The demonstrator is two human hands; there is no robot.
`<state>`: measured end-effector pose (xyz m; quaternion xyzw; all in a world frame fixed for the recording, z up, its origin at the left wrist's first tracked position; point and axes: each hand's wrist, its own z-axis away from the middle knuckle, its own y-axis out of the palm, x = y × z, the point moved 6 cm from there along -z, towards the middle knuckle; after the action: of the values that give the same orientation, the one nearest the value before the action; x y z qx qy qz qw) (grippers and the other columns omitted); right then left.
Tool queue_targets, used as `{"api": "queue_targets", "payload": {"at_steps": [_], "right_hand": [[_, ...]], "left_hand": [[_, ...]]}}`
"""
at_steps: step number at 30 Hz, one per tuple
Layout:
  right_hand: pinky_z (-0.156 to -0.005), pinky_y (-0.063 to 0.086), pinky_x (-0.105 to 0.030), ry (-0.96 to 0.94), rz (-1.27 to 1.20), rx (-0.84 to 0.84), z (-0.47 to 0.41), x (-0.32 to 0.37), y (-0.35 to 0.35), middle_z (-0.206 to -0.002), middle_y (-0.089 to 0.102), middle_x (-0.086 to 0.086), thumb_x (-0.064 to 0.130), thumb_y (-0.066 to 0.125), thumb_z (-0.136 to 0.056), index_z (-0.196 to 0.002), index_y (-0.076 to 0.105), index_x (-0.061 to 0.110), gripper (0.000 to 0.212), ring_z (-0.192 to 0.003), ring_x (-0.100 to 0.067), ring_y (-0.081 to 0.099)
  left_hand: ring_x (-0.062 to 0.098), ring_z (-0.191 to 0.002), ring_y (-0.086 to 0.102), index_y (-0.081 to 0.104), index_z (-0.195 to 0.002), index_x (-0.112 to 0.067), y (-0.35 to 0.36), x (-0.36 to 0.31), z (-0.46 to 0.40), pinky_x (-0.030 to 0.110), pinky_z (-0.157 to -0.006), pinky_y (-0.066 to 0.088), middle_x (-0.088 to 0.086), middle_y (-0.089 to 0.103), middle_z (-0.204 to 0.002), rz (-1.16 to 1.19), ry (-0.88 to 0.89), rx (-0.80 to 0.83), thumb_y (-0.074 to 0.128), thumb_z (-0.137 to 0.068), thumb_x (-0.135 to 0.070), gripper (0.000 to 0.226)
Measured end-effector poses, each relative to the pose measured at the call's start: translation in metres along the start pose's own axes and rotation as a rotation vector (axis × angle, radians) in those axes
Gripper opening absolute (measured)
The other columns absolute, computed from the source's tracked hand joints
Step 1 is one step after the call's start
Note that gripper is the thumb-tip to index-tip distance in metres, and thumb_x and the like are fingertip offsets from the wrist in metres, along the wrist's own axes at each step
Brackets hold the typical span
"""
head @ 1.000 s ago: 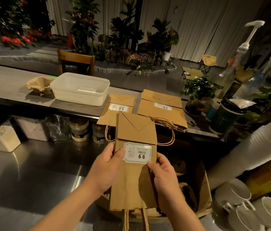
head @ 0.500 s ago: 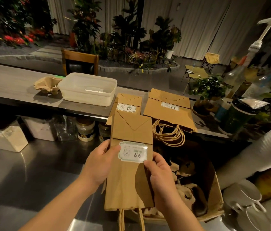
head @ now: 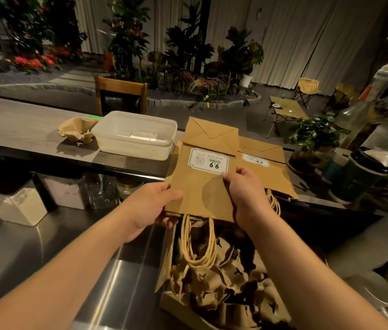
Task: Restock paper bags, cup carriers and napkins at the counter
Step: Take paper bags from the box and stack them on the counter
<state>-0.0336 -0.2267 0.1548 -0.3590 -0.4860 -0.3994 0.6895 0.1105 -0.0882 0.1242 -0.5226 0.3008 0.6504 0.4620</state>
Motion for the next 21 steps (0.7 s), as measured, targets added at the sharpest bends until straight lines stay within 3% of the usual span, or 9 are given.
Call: {"api": "queue_targets", "payload": {"at_steps": [2, 6, 11, 17, 21], "right_hand": [[-0.052, 0.052, -0.026, 0.019, 0.088, 0.010, -0.014, 0.008, 0.004, -0.103, 0.066, -0.008, 0.019, 0.053, -0.104, -0.118, 0.055, 0.015, 0.015, -0.081, -0.021, 0.066], [-0.064, 0.048, -0.031, 0.014, 0.292, -0.012, -0.047, 0.016, 0.010, -0.101, 0.066, -0.015, 0.015, 0.055, -0.101, -0.110, 0.061, 0.009, 0.012, -0.084, -0.024, 0.061], [-0.052, 0.042, -0.024, -0.035, 0.553, -0.011, -0.081, 0.019, 0.023, -0.097, 0.064, -0.010, 0.021, 0.057, -0.102, -0.111, 0.063, 0.006, 0.019, -0.079, -0.018, 0.059], [-0.053, 0.047, -0.026, -0.077, 0.701, -0.018, -0.106, 0.026, 0.038, -0.099, 0.068, -0.011, 0.023, 0.058, -0.101, -0.102, 0.062, 0.008, 0.015, -0.083, -0.023, 0.068], [-0.049, 0.048, -0.026, -0.081, 0.811, -0.012, -0.115, 0.026, 0.043, -0.095, 0.068, -0.013, 0.019, 0.058, -0.099, -0.094, 0.061, 0.007, 0.013, -0.082, -0.026, 0.070]], "left_hand": [[0.019, -0.087, 0.074, 0.067, -0.118, -0.019, -0.006, -0.004, -0.012, 0.025, -0.064, 0.055, 0.003, 0.078, -0.106, -0.031, -0.023, 0.006, 0.055, -0.104, -0.031, 0.022], [0.026, -0.100, 0.074, 0.069, -0.115, -0.014, -0.020, -0.006, -0.038, 0.028, -0.074, 0.060, 0.008, 0.077, -0.107, -0.043, -0.073, -0.040, 0.062, -0.100, -0.028, 0.021], [0.023, -0.102, 0.070, 0.070, -0.108, -0.021, -0.034, -0.011, -0.064, 0.035, -0.086, 0.059, 0.004, 0.074, -0.106, -0.245, -0.092, -0.141, 0.066, -0.098, -0.034, 0.017], [0.011, -0.089, 0.059, 0.069, -0.109, -0.024, -0.041, -0.017, -0.080, 0.024, -0.064, 0.039, -0.006, 0.068, -0.099, -0.425, -0.059, -0.205, 0.064, -0.099, -0.036, 0.017], [0.010, -0.089, 0.061, 0.069, -0.118, -0.021, -0.044, -0.014, -0.089, 0.023, -0.062, 0.038, -0.005, 0.068, -0.100, -0.457, -0.038, -0.218, 0.064, -0.099, -0.036, 0.024]]}}
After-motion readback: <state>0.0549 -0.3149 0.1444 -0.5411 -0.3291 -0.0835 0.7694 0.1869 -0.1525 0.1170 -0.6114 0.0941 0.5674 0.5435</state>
